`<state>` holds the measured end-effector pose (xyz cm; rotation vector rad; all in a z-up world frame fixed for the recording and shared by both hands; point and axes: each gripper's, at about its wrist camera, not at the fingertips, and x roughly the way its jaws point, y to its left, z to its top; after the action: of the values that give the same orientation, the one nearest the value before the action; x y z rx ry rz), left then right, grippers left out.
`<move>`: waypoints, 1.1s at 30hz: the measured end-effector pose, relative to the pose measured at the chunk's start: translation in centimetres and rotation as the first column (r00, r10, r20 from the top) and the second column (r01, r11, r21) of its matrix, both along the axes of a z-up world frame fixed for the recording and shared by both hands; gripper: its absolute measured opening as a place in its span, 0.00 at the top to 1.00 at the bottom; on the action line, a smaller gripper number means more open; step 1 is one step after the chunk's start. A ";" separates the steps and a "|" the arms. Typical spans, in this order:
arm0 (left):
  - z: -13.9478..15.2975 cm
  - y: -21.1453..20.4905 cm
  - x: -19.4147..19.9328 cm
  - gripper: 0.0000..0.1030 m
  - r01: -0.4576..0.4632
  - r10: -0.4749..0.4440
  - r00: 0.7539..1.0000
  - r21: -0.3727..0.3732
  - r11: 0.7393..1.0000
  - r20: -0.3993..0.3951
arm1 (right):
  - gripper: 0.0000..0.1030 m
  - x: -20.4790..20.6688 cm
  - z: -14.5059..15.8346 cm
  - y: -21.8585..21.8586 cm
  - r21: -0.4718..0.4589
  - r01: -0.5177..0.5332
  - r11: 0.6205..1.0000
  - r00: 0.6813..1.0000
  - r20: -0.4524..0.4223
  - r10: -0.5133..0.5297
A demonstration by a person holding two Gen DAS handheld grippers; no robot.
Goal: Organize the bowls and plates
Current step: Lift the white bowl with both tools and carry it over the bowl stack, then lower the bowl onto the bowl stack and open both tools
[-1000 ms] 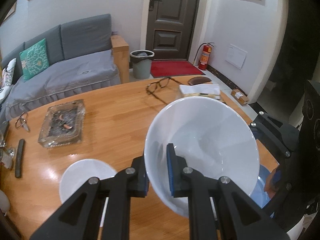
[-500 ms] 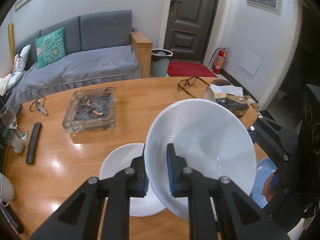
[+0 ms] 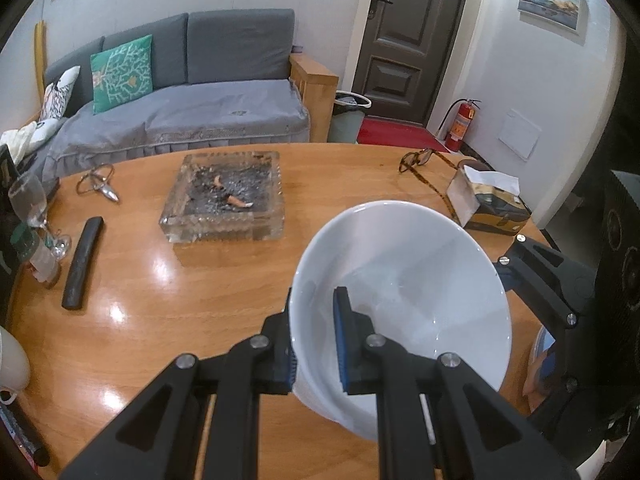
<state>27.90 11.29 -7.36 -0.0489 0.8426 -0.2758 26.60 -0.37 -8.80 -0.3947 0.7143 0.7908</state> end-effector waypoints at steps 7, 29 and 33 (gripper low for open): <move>-2.1 0.6 1.0 0.89 -0.003 0.003 1.000 -0.003 1.000 -0.029 | 0.06 1.1 -1.6 0.6 -0.014 -0.009 1.000 0.999 -0.035 0.009; -3.9 0.6 1.9 0.88 -0.003 0.003 0.998 0.002 1.000 -0.065 | 0.06 2.0 -2.4 0.8 -0.001 -0.011 1.000 0.995 -0.096 0.011; -4.1 0.4 1.8 0.88 -0.003 0.004 0.998 0.019 1.000 -0.062 | 0.06 2.0 -2.5 0.8 -0.002 -0.016 1.000 0.996 -0.093 0.016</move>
<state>29.74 11.68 -11.42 -0.0416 0.9066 -0.2641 28.55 0.39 -11.25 -0.3684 0.8006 0.8271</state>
